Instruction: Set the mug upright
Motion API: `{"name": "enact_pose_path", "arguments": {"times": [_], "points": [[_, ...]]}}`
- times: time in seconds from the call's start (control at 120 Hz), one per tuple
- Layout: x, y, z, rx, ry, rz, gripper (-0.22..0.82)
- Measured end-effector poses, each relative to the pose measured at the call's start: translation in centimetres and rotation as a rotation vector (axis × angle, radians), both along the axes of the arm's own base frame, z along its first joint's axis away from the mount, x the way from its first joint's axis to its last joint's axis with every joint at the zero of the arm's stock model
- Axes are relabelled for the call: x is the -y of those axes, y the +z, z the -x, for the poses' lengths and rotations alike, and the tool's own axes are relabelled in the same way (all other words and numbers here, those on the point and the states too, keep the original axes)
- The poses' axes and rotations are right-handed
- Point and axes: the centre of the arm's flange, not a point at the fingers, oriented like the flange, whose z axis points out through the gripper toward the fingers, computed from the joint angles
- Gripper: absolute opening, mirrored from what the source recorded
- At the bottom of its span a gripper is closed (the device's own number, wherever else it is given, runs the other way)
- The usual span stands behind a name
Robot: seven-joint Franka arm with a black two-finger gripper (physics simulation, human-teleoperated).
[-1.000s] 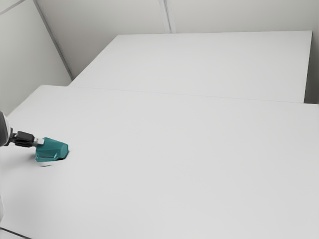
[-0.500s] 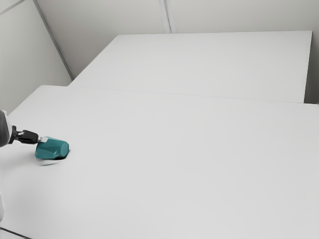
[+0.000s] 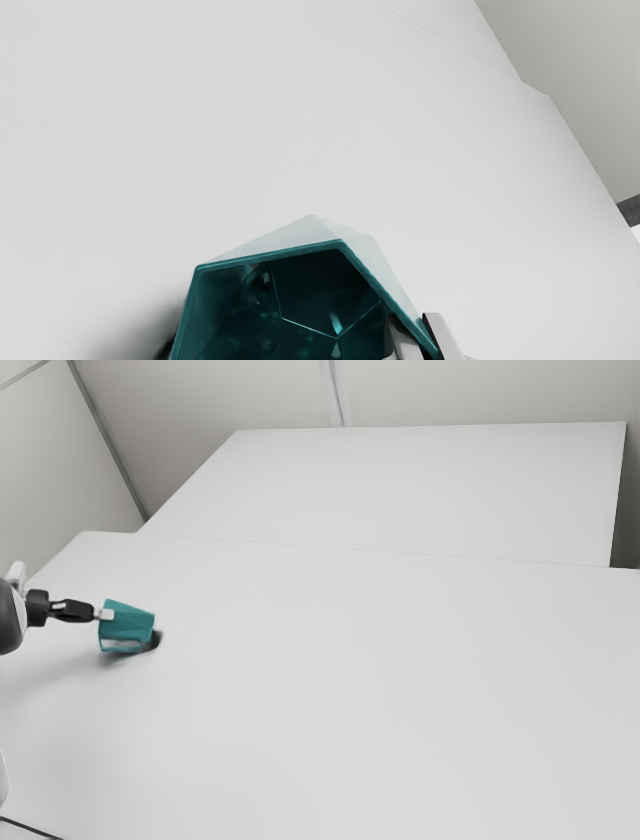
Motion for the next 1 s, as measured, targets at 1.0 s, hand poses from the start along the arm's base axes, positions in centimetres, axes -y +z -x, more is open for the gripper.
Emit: {"name": "enact_pose_path", "arguments": {"times": [1.0], "points": [[32.5, 19.7, -2.6, -0.119, -0.609, -0.86, -0.18]]}}
